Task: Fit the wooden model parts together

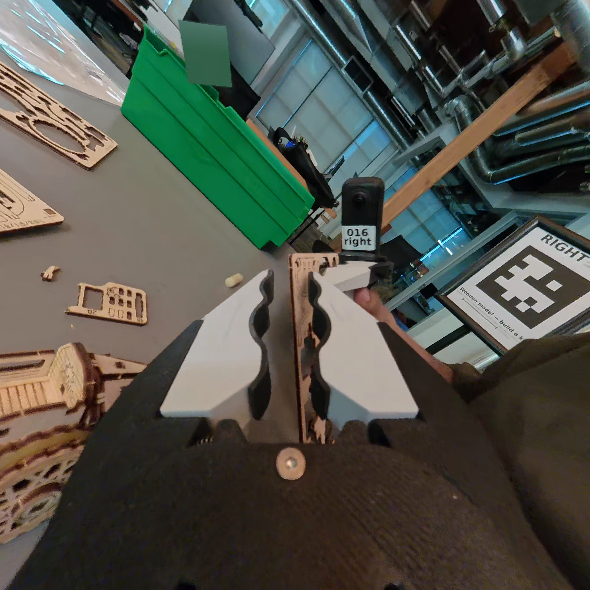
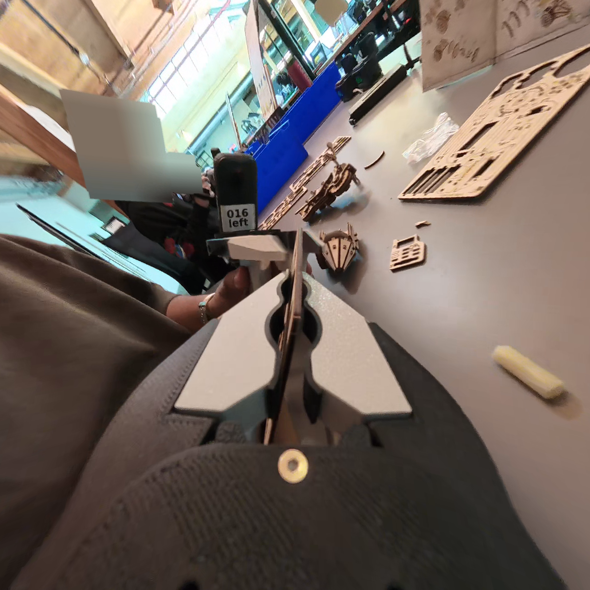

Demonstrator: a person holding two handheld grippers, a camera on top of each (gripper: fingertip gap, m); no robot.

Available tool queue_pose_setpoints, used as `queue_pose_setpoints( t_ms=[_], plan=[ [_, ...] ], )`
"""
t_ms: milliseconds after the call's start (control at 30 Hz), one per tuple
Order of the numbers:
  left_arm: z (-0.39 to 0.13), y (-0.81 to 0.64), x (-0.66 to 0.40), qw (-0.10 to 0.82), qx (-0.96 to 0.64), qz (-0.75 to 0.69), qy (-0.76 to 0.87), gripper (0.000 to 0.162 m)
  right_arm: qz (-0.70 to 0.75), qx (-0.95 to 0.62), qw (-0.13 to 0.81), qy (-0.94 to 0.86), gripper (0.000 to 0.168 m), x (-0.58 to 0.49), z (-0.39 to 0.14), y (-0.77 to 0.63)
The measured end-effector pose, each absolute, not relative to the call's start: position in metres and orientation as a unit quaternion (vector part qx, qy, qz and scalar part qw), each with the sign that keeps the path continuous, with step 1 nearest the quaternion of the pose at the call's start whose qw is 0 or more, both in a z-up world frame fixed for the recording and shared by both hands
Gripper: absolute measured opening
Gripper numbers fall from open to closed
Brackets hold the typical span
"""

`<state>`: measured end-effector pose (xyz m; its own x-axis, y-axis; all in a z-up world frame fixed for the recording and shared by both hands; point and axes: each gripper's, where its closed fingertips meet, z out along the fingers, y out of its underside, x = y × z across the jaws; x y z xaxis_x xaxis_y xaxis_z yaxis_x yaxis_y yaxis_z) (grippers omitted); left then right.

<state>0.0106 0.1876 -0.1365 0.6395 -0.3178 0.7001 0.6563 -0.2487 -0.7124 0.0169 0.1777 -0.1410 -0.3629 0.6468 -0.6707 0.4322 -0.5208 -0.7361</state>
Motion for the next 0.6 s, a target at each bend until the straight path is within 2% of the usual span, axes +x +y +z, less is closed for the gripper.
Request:
queue_pose_setpoints(
  t_ms=[233, 533, 600],
  plan=[
    [-0.138, 0.185, 0.011, 0.598, -0.688, -0.395, -0.120, 0.007, 0.648, -0.566, 0.105, -0.498, 0.002, 0.017, -0.144, 0.177],
    [-0.145, 0.184, 0.013, 0.581, -0.715, -0.370, -0.115, 0.009, 0.614, -0.567, 0.142, -0.531, 0.004, 0.017, -0.149, 0.177],
    [-0.147, 0.184, 0.012, 0.580, -0.720, -0.361, -0.123, 0.006, 0.608, -0.566, 0.148, -0.537, 0.005, 0.017, -0.149, 0.177]
  ],
)
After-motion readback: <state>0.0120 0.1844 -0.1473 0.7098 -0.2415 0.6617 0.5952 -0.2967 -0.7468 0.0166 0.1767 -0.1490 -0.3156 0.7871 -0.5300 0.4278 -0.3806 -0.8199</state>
